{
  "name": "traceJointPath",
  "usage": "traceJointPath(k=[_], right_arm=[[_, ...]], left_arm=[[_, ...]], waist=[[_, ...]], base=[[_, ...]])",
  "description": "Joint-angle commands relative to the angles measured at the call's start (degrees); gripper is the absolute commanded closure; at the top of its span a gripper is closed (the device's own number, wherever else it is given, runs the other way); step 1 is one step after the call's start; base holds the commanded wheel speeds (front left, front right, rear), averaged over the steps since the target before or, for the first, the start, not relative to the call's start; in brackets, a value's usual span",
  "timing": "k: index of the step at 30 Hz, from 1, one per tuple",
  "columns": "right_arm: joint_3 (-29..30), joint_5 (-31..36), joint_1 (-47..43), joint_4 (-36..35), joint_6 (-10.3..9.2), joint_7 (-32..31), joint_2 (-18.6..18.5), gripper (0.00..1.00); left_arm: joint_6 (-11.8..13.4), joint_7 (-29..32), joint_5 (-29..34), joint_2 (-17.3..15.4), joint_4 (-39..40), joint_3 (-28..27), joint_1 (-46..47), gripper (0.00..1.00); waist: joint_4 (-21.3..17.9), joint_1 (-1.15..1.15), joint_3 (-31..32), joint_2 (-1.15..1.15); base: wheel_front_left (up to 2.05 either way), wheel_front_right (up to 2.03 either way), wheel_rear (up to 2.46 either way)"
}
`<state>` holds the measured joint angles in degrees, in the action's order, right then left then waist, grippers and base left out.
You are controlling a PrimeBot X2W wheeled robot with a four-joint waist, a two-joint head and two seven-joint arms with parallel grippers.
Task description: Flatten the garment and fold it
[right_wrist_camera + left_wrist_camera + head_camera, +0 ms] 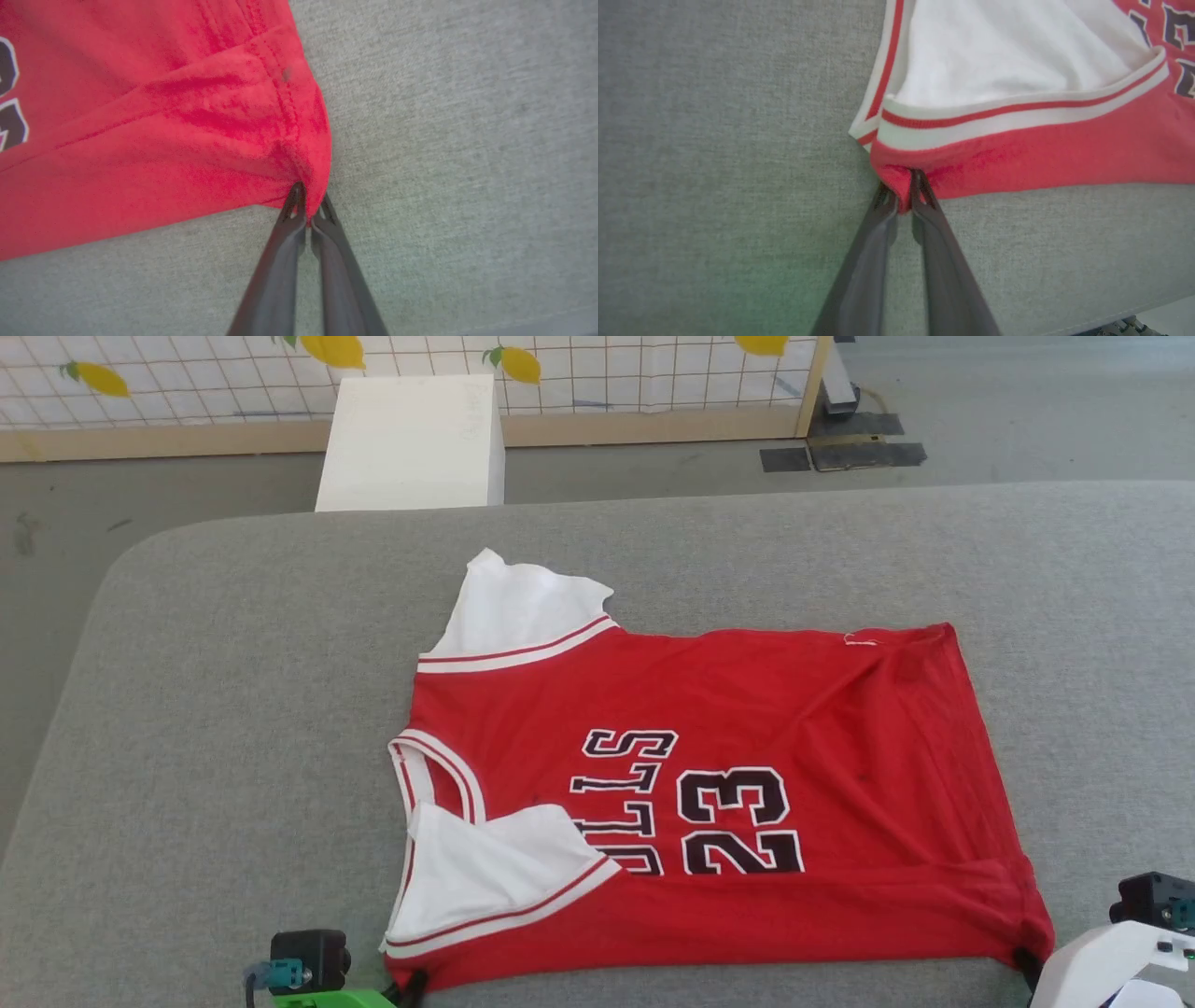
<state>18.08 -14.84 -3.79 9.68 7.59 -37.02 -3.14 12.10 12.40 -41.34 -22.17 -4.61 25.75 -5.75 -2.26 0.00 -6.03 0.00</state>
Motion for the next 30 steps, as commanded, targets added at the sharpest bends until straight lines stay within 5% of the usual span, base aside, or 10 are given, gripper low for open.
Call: traceJointPath(k=[1, 2, 3, 13, 18, 24, 30], right_arm=[[-0.7, -0.75, -0.01, 1.38, -0.1, 1.0, 0.26, 0.49], [-1.03, -1.13, -0.06, 1.45, -0.1, 2.18, 0.26, 0.04], [-1.14, -1.39, -0.16, 1.35, -0.1, 3.31, 0.26, 0.0], [-7.79, -0.99, 0.81, -7.84, -0.1, 22.83, 0.23, 0.0], [-13.05, -0.03, 3.13, -11.57, -0.1, 35.29, -2.11, 0.0], [-15.51, 0.89, 6.19, -11.83, -0.1, 43.32, -3.65, 0.0], [-17.17, 3.03, 10.13, -11.64, -0.1, 45.59, -3.32, 0.0]], left_arm=[[-0.09, -0.54, 0.02, 0.59, -1.47, 0.23, 0.7, 0.0], [-0.1, -1.27, -0.04, 0.83, -1.93, -0.03, 0.81, 0.0], [-0.23, -1.83, -0.01, 0.86, -2.17, -0.19, 0.89, 0.0], [-0.61, -17.12, 7.56, -2.83, 1.65, -4.5, 6.16, 0.0], [-3.21, -22.6, 12.47, -5.62, 1.43, -5.15, 15.6, 0.0], [-9.07, -20.21, 14.77, -7.6, -2.64, -3.74, 31.4, 0.0], [-14.6, -11.39, 14.63, -8.96, -9.8, -2.24, 46.99, 0.0]], waist=[[-0.32, 0.0, 0.39, 0.0], [-0.45, 0.0, 0.64, 0.0], [-0.55, 0.0, 0.82, 0.0], [-3.26, 0.0, -0.74, 0.0], [-5.07, 0.0, -4.69, 0.0], [-6.72, 0.0, -10.38, 0.0], [-9.45, 0.0, -16.47, 0.0]], base=[[0.0, 0.0, 0.0], [0.0, 0.0, 0.0], [0.0, 0.0, 0.0], [0.0, 0.0, 0.0], [0.0, 0.0, 0.0], [0.0, 0.0, 0.0], [0.0, 0.0, 0.0]])
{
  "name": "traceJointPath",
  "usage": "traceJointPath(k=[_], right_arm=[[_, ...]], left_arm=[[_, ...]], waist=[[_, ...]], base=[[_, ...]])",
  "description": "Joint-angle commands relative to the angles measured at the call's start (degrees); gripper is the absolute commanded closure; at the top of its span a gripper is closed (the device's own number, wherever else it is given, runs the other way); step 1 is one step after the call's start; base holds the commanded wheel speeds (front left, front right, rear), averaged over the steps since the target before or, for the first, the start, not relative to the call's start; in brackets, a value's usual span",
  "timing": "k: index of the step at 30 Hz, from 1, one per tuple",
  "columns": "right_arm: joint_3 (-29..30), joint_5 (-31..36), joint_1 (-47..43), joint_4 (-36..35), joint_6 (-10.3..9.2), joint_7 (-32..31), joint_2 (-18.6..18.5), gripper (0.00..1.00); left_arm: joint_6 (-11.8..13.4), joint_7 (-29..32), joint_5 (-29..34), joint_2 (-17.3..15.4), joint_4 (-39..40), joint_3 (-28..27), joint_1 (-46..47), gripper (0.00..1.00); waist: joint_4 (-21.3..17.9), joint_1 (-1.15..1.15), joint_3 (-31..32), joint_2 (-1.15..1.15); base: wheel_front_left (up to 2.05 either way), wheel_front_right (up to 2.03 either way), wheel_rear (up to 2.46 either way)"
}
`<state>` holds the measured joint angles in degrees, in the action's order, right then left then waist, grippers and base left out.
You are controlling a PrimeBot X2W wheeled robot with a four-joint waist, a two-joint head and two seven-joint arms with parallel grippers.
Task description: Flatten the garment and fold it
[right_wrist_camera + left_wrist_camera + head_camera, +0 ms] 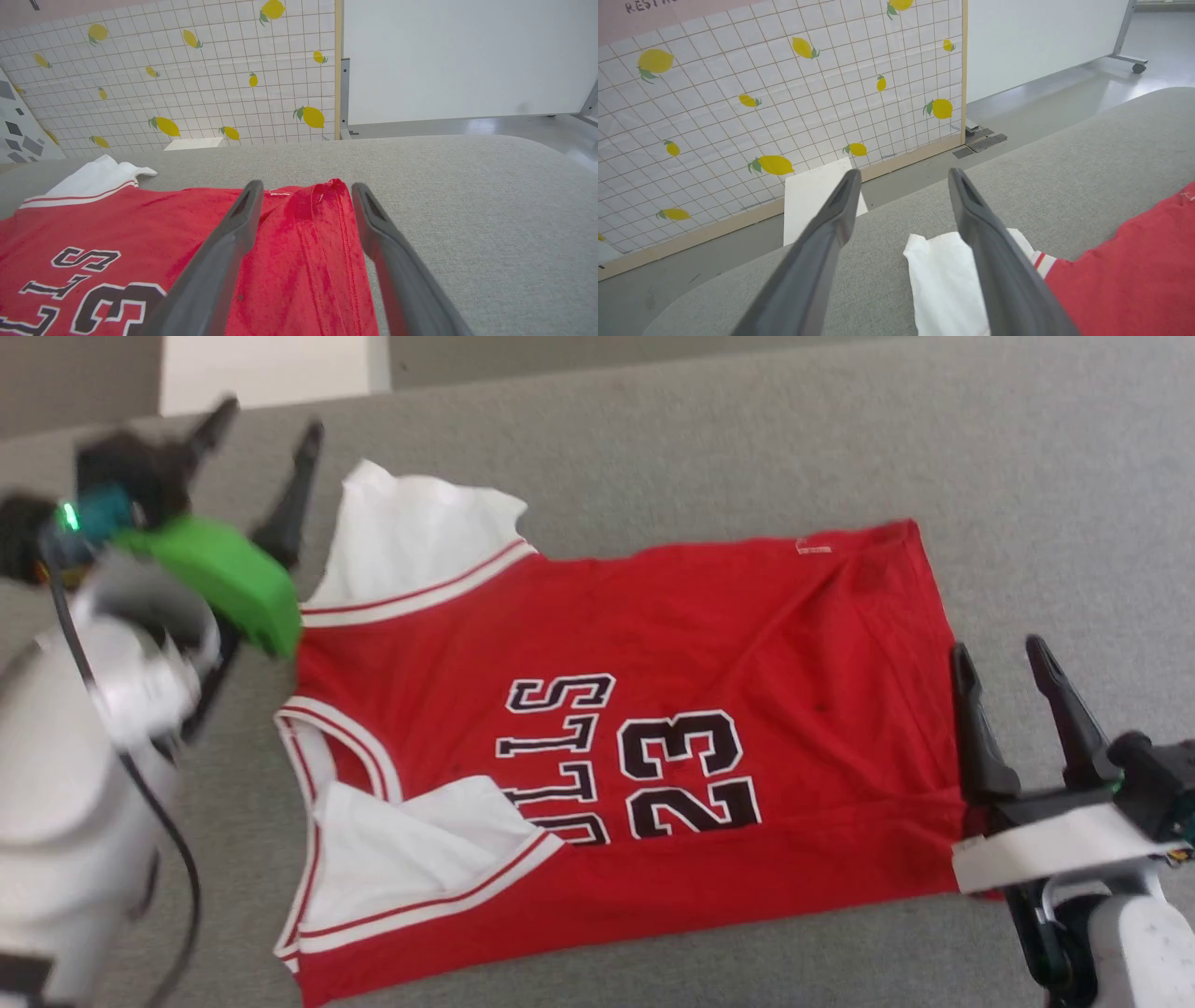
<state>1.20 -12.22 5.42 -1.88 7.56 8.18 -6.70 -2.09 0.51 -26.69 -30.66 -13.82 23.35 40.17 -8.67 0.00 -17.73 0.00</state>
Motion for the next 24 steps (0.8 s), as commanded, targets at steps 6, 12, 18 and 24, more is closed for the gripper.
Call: traceJointPath(k=[6, 12, 18, 24], right_arm=[[-1.3, 1.21, 3.92, -0.16, -0.08, 1.34, 1.59, 0.0], [-2.98, 0.97, 6.15, 0.04, -0.08, 2.05, 2.57, 0.0], [-4.77, 0.34, 7.03, 0.75, -0.08, 2.39, 3.1, 0.0], [-4.83, 0.08, 7.21, 1.33, -0.08, 2.64, 3.4, 0.0]], left_arm=[[-3.53, 12.06, -3.87, -0.82, -9.26, 0.8, 12.72, 0.0], [-2.27, 26.4, -7.15, -2.02, -14.64, 0.25, 19.92, 0.0], [1.5, 39.24, -9.1, -4.32, -15.12, -0.18, 21.92, 0.0], [5.95, 49.21, -10.49, -6.3, -12.43, -0.05, 19.49, 0.0]], waist=[[-5.77, 0.0, -9.65, 0.0], [-8.54, 0.0, -13.14, 0.0], [-10.42, 0.0, -15.0, 0.0], [-11.16, 0.0, -15.44, 0.0]], base=[[0.0, 0.0, 0.0], [0.0, 0.0, 0.0], [0.0, 0.0, 0.0], [0.0, 0.0, 0.0]])
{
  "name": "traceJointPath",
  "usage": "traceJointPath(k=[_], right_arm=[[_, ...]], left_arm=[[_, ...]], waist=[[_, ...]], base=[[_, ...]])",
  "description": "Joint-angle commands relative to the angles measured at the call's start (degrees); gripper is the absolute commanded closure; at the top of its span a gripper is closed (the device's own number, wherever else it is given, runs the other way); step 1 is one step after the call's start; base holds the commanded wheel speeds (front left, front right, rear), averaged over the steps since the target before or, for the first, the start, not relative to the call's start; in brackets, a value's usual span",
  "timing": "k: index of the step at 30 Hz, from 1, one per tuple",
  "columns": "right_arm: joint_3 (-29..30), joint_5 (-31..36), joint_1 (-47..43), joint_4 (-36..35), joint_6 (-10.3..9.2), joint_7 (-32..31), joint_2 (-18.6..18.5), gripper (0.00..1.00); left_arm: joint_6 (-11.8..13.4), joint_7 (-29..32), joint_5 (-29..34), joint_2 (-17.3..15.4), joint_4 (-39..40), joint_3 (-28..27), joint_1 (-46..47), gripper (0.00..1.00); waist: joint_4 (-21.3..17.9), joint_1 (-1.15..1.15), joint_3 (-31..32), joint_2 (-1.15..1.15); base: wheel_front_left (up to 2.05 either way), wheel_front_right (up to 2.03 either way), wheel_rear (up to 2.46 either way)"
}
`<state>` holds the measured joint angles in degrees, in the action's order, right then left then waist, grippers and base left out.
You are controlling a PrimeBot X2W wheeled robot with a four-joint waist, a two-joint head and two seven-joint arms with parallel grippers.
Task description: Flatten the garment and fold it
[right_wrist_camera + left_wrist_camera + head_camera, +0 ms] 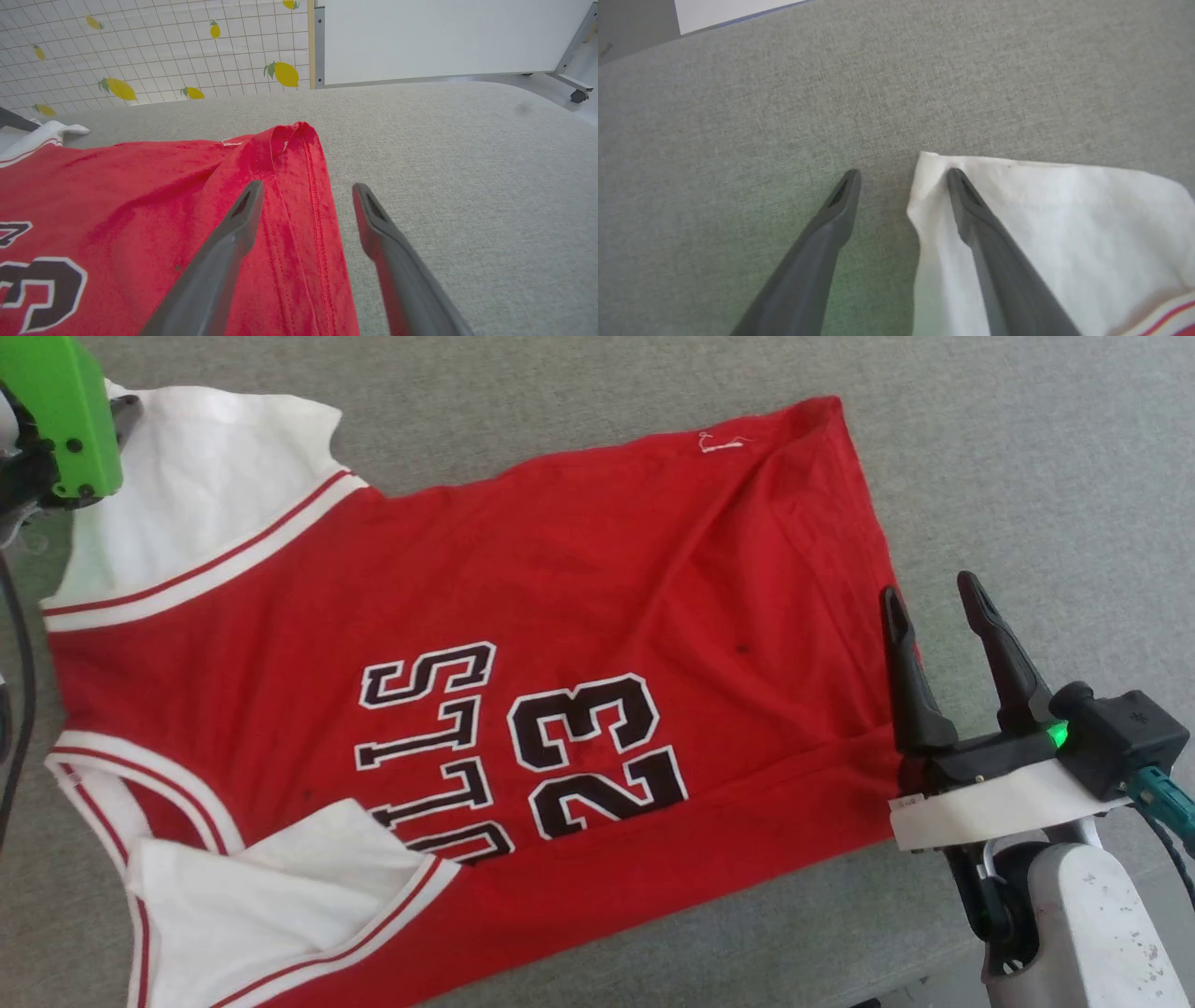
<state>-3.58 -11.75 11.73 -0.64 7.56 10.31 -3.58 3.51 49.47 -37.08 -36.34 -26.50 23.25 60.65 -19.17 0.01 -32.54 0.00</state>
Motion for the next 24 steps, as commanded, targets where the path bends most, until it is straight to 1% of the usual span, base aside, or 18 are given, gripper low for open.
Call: traceJointPath(k=[1, 2, 3, 4, 8, 12, 14, 19, 24], right_arm=[[-0.06, -0.4, 0.94, 0.09, -0.08, 0.51, 0.32, 0.0], [-0.07, -0.4, 1.0, 0.1, -0.08, 0.44, 0.35, 0.0], [-0.13, -0.34, 1.17, 0.16, -0.08, 0.24, 0.37, 0.0], [-0.24, -0.1, 1.62, 0.24, -0.08, -0.15, 0.39, 0.0], [-0.03, 0.82, 5.74, 0.78, -0.08, -2.92, 0.42, 0.0], [0.81, 1.35, 14.29, 2.71, -0.08, -9.07, 0.31, 0.0], [2.22, 0.93, 19.5, 5.03, -0.08, -13.1, 0.36, 0.0], [4.43, 1.46, 31.25, 15.51, -0.08, -28.93, 0.51, 0.0], [5.12, 3.29, 37.98, 23.87, -0.08, -42.93, 0.58, 0.0]], left_arm=[[0.89, 1.19, -0.02, -1.06, 1.27, 0.19, -1.54, 0.04], [1.2, 1.46, 0.31, -1.54, 2.12, 0.36, -1.93, 0.36], [1.55, 1.67, 0.47, -1.88, 2.84, 0.4, -2.35, 0.78], [1.72, 2.27, 0.44, -2.18, 3.62, 0.59, -2.96, 1.0], [2.45, 3.8, -0.05, -2.91, 6.03, 0.64, -4.42, 1.0], [2.79, 3.99, -0.55, -2.94, 7.96, 0.55, -5.1, 1.0], [2.84, 3.93, -0.76, -2.82, 8.67, 0.51, -5.12, 1.0], [2.73, 3.69, -0.86, -2.34, 9.77, 0.8, -4.57, 1.0], [2.43, 2.72, -0.68, -1.3, 9.82, 1.34, -3.73, 1.0]], waist=[[-0.71, -0.01, -0.65, 0.0], [-0.74, -0.01, -0.67, 0.0], [-0.76, -0.01, -0.67, 0.0], [-0.74, -0.01, -0.65, 0.0], [-0.69, -0.01, -0.58, 0.0], [-0.42, -0.01, -0.77, 0.0], [-0.2, -0.01, -1.0, 0.0], [0.91, -0.01, -1.9, 0.0], [2.28, -0.01, -2.59, 0.0]], base=[[0.0, 0.0, 0.0], [0.0, 0.0, 0.0], [0.0, 0.0, 0.0], [0.0, 0.0, 0.0], [0.0, 0.0, 0.0], [0.0, 0.0, 0.0], [0.0, 0.0, 0.0], [0.0, 0.0, 0.0], [0.0, 0.0, 0.0]])
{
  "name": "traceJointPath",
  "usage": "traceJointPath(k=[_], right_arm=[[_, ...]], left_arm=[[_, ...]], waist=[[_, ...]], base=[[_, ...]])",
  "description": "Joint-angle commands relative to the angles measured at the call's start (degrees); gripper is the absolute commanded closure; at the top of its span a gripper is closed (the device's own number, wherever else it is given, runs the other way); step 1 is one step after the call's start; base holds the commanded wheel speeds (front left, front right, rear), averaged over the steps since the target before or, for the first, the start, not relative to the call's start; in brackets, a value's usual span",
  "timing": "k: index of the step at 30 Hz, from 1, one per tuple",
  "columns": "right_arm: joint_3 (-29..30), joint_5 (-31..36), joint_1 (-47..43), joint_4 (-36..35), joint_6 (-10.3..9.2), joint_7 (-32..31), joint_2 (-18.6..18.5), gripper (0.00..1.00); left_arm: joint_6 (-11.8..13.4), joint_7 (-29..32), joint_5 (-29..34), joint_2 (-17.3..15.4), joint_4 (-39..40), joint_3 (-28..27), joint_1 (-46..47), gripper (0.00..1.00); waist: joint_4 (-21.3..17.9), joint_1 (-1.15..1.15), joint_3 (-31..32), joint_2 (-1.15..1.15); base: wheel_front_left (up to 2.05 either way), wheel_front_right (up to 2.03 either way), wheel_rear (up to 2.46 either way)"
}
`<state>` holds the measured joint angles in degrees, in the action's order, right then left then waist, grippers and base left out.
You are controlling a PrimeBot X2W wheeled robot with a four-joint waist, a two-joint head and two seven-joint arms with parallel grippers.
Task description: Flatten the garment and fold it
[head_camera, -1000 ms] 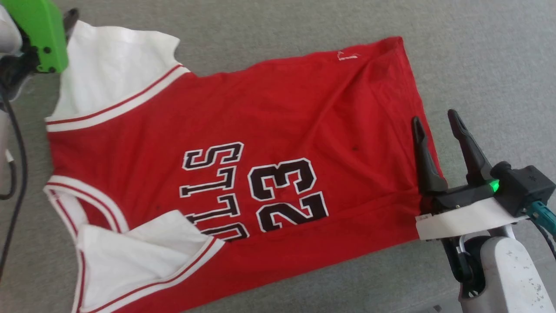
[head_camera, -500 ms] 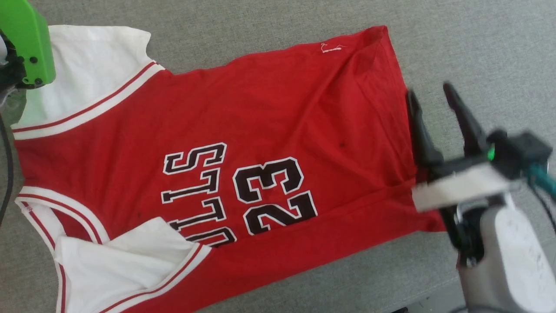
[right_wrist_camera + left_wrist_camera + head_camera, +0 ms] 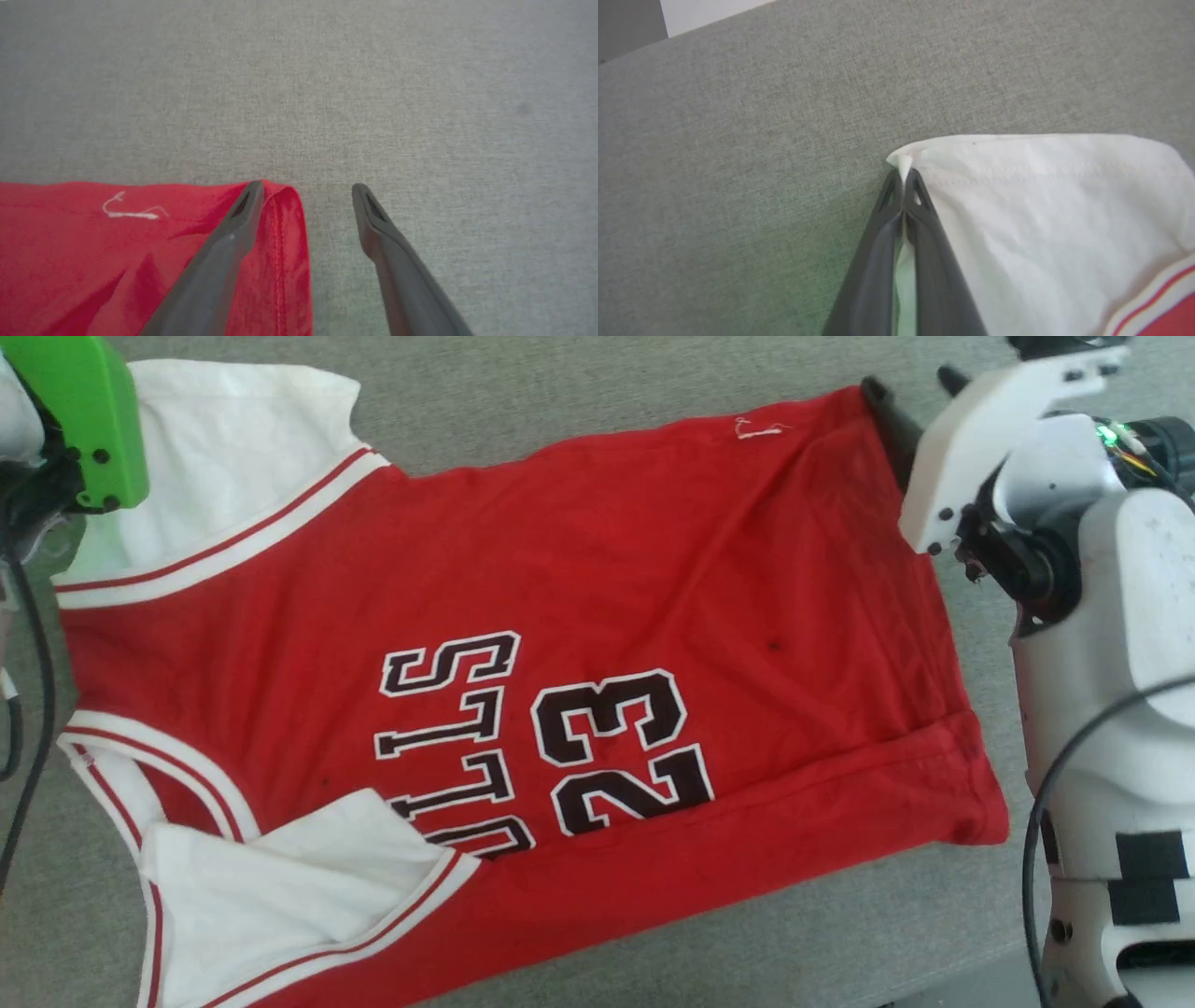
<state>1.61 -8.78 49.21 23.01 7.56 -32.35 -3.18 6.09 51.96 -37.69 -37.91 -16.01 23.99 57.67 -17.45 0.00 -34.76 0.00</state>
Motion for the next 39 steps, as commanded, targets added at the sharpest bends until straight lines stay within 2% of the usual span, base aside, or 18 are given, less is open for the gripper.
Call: traceJointPath(k=[1, 4, 5, 6, 7, 8, 9, 10, 13, 17, 21, 26, 32, 36, 39], right_arm=[[-0.33, 0.49, 1.38, 1.36, -0.08, -2.92, 0.2, 0.0], [-1.02, 1.12, 2.86, 3.35, -0.08, -8.76, 0.21, 0.0], [-1.33, 1.32, 3.09, 3.79, -0.08, -10.76, 0.21, 0.1], [-1.64, 1.49, 3.18, 4.04, -0.08, -12.41, 0.21, 0.31], [-2.08, 1.62, 3.17, 4.22, -0.08, -14.48, 0.21, 0.59], [-2.31, 1.63, 3.09, 4.22, -0.08, -16.02, 0.17, 0.73], [-2.49, 1.66, 2.95, 4.01, -0.08, -17.66, 0.04, 0.95], [-2.72, 1.76, 2.8, 3.51, -0.08, -18.74, -0.16, 1.0], [-2.78, 1.85, 2.24, 1.45, -0.08, -18.29, -0.87, 1.0], [-2.72, 0.52, 0.35, -0.73, -0.08, -13.23, -0.86, 1.0], [-2.85, -0.62, -2.82, -2.42, -0.08, -5.02, -1.23, 1.0], [-5.62, -2.26, -8.13, -4.16, -0.08, 5.67, -3.98, 1.0], [-8.29, -4.54, -15.25, -6.17, -0.08, 15.71, -8.26, 1.0], [-8.6, -5.58, -20.03, -7.74, -0.08, 19.07, -10.32, 1.0], [-8.73, -6.12, -23.36, -8.49, -0.08, 19.6, -11.78, 1.0]], left_arm=[[-0.29, 0.0, -0.08, 0.47, -0.8, 0.71, -0.61, 1.0], [-0.63, -0.66, -0.12, 0.87, -1.25, 0.91, -0.34, 1.0], [-0.73, -0.97, -0.13, 1.01, -1.44, 0.95, -0.29, 1.0], [-0.81, -1.23, -0.15, 1.12, -1.6, 0.99, -0.27, 1.0], [-0.91, -1.54, -0.19, 1.25, -1.78, 1.02, -0.27, 1.0], [-0.98, -1.8, -0.28, 1.39, -1.92, 1.02, -0.31, 1.0], [-1.07, -2.09, -0.37, 1.56, -2.08, 1.03, -0.32, 1.0], [-1.21, -2.45, -0.38, 1.69, -2.21, 1.09, -0.28, 1.0], [-1.91, -5.1, -0.24, 2.24, -2.26, 0.94, -0.06, 1.0], [-3.18, -15.38, 2.24, 2.26, -2.08, 0.18, -0.37, 1.0], [-4.41, -27.07, 3.24, 2.79, -1.59, -1.0, -4.04, 1.0], [-4.27, -39.44, 2.22, 4.03, 1.76, -3.25, -12.65, 1.0], [-2.99, -45.63, -0.7, 4.17, 9.06, -5.01, -26.52, 1.0], [-0.74, -46.45, -2.93, 3.98, 14.71, -6.03, -36.18, 1.0], [0.06, -46.45, -5.14, 4.2, 18.06, -6.32, -42.51, 1.0]], waist=[[0.85, 0.0, -0.46, 0.0], [1.46, 0.0, -0.59, 0.0], [1.65, 0.0, -0.57, 0.0], [1.8, 0.0, -0.55, 0.0], [1.97, 0.0, -0.52, 0.0], [2.1, 0.0, -0.47, 0.0], [2.26, 0.0, -0.43, 0.0], [2.42, 0.0, -0.38, 0.0], [2.92, 0.0, -0.16, 0.0], [3.08, 0.0, 1.4, 0.0], [3.8, 0.0, 4.37, 0.0], [5.46, 0.0, 9.74, 0.0], [8.08, 0.0, 16.39, 0.0], [9.61, 0.0, 19.58, 0.0], [10.79, 0.0, 21.31, 0.0]], base=[[0.0, 0.0, 0.0], [0.0, 0.0, 0.0], [0.0, 0.0, 0.0], [0.0, 0.0, 0.0], [0.0, 0.0, 0.0], [0.0, 0.0, 0.0], [0.0, 0.0, 0.0], [0.0, 0.0, 0.0], [0.0, 0.0, 0.0], [0.0, 0.0, 0.0], [0.0, 0.0, 0.0], [0.0, 0.0, 0.0], [0.0, 0.0, 0.0], [0.0, 0.0, 0.0], [0.0, 0.0, 0.0]])
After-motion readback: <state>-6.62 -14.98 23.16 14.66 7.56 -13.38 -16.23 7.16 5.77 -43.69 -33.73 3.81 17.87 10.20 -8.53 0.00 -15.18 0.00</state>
